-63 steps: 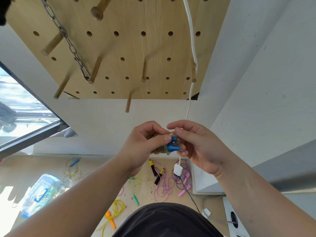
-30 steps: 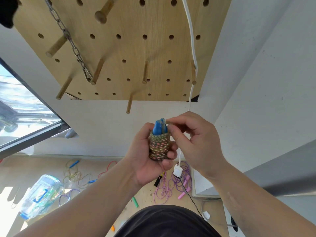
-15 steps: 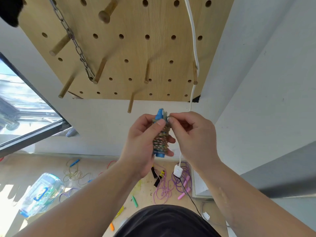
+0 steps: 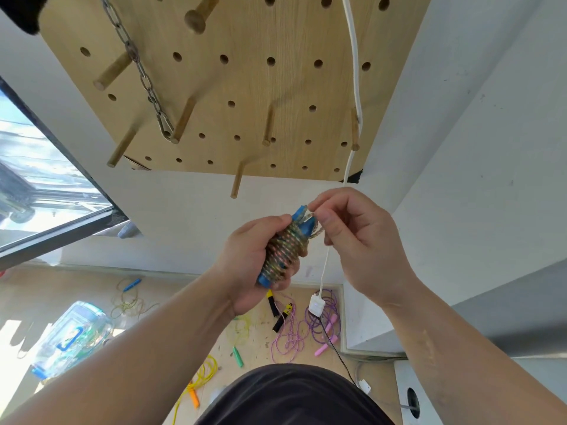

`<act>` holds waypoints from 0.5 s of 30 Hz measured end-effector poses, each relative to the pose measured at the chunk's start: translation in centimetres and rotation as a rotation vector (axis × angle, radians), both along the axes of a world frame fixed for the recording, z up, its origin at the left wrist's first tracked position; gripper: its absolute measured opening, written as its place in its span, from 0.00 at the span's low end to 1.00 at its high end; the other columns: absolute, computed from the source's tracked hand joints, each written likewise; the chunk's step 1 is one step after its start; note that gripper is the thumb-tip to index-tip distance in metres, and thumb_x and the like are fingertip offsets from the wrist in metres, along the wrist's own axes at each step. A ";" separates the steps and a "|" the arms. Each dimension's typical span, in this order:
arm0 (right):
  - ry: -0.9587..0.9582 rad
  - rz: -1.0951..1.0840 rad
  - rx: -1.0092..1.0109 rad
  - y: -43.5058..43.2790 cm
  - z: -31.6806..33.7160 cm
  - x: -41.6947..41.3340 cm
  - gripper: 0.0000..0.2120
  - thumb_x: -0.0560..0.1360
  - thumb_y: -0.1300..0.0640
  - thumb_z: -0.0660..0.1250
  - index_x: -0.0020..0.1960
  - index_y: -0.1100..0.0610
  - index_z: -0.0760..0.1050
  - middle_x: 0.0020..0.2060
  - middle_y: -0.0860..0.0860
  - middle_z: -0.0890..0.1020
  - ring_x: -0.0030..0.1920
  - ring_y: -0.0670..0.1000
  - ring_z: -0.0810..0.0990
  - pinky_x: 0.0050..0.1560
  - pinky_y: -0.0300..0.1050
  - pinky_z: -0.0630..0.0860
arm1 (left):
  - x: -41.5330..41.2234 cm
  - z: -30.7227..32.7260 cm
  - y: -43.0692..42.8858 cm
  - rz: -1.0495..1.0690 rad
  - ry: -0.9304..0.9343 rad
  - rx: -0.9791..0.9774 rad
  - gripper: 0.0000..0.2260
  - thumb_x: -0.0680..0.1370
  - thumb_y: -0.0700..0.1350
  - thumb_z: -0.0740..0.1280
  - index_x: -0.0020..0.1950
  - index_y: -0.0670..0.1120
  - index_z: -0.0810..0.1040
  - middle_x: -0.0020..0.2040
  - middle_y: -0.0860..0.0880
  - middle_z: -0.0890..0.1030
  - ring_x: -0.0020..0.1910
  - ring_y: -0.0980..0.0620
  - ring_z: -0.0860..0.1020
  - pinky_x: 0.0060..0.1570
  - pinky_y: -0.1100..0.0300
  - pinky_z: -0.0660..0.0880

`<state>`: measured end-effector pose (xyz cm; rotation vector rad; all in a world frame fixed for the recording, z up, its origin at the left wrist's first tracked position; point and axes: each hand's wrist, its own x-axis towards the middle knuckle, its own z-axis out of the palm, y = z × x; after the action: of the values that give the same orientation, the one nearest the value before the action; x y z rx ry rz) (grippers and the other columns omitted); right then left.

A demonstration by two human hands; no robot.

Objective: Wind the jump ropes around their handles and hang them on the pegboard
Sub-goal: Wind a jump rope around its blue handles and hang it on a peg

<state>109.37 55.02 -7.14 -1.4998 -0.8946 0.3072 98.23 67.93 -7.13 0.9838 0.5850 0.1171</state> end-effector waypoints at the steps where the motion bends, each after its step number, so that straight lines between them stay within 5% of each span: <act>1: 0.086 0.004 0.021 -0.1 0.0 -0.1 0.05 0.80 0.60 0.64 0.48 0.56 0.79 0.45 0.49 0.83 0.33 0.49 0.75 0.34 0.40 0.71 | 0.0 0.1 0.1 -0.025 -0.009 -0.009 0.18 0.77 0.50 0.65 0.57 0.36 0.76 0.38 0.39 0.77 0.25 0.49 0.70 0.23 0.62 0.61; 7: 0.313 -0.050 0.189 0.1 0.2 -1.2 0.08 0.83 0.65 0.61 0.47 0.59 0.74 0.51 0.55 0.86 0.33 0.52 0.79 0.32 0.42 0.73 | 0.5 0.4 0.1 -0.029 -0.064 -0.162 0.20 0.73 0.51 0.67 0.57 0.37 0.75 0.37 0.41 0.77 0.25 0.51 0.72 0.19 0.64 0.64; 11: 0.130 -0.081 0.165 -0.1 0.1 -1.2 0.06 0.82 0.62 0.62 0.48 0.56 0.75 0.50 0.53 0.86 0.38 0.53 0.82 0.35 0.44 0.76 | 1.2 0.2 -0.4 0.048 -0.143 -0.290 0.17 0.75 0.51 0.65 0.57 0.39 0.75 0.37 0.43 0.77 0.25 0.52 0.72 0.19 0.64 0.65; 15: 0.009 -0.068 0.025 -0.2 0.5 -0.5 0.06 0.80 0.63 0.67 0.46 0.56 0.80 0.39 0.51 0.85 0.39 0.51 0.85 0.39 0.43 0.80 | 1.1 -0.1 -0.3 0.050 -0.067 -0.211 0.17 0.76 0.51 0.67 0.55 0.39 0.79 0.39 0.42 0.78 0.28 0.51 0.72 0.23 0.61 0.67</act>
<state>108.83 54.78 -6.60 -1.5015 -0.8357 0.2517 99.34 67.63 -7.21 0.7586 0.5490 0.1296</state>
